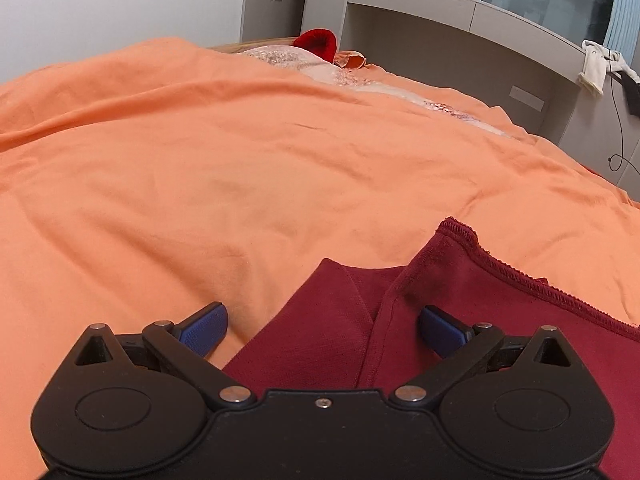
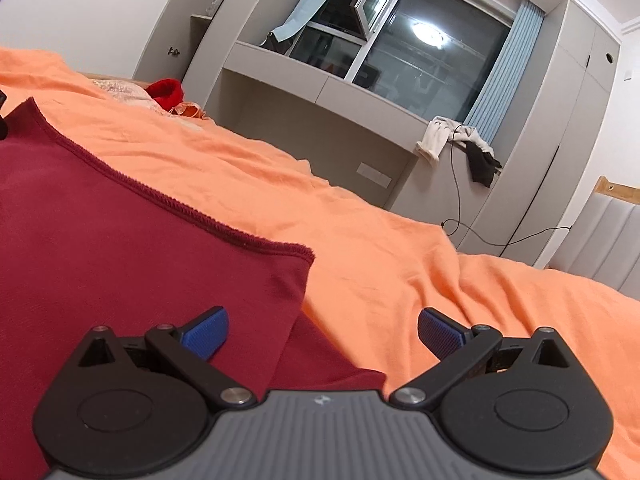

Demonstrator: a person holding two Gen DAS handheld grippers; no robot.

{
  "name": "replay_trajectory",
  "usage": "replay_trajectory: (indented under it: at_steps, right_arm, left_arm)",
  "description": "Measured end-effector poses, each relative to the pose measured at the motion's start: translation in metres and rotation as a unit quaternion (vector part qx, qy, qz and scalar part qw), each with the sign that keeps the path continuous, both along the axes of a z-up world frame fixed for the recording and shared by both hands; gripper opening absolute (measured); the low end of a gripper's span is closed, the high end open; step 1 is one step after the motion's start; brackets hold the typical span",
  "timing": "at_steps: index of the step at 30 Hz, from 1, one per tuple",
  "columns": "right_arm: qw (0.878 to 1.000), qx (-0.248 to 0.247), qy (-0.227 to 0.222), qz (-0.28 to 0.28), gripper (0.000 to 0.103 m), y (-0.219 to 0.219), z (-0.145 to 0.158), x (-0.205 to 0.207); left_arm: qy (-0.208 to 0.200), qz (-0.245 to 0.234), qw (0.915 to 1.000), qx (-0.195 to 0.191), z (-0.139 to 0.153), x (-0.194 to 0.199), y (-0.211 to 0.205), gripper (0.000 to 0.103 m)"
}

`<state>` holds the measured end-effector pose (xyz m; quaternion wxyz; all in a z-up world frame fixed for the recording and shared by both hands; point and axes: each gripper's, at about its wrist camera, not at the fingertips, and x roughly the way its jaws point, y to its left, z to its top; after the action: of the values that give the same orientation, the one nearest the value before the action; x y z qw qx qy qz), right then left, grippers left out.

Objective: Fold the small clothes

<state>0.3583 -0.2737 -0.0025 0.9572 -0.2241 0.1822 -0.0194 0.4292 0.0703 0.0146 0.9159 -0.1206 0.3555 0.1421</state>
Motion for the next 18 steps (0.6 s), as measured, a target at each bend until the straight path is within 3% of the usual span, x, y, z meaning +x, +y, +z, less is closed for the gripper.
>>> replay_trajectory:
  at_steps: [11,15,18]
  right_arm:
    - [0.996,0.075,-0.053,0.014,0.103,-0.007,0.045,-0.062]
    - [0.992,0.104,-0.075,0.026,0.103,0.001,0.057,-0.091]
    - [0.988,0.123,-0.088,0.042,0.103,0.009,0.062,-0.11]
  left_arm:
    - [-0.071,0.007,0.9958,-0.057,0.032,-0.037,0.007,0.102]
    - [-0.088,-0.016,0.9952,-0.04,0.041,-0.062,0.002,0.102]
    - [-0.099,-0.043,0.9941,-0.004,0.046,-0.085,-0.004,0.102]
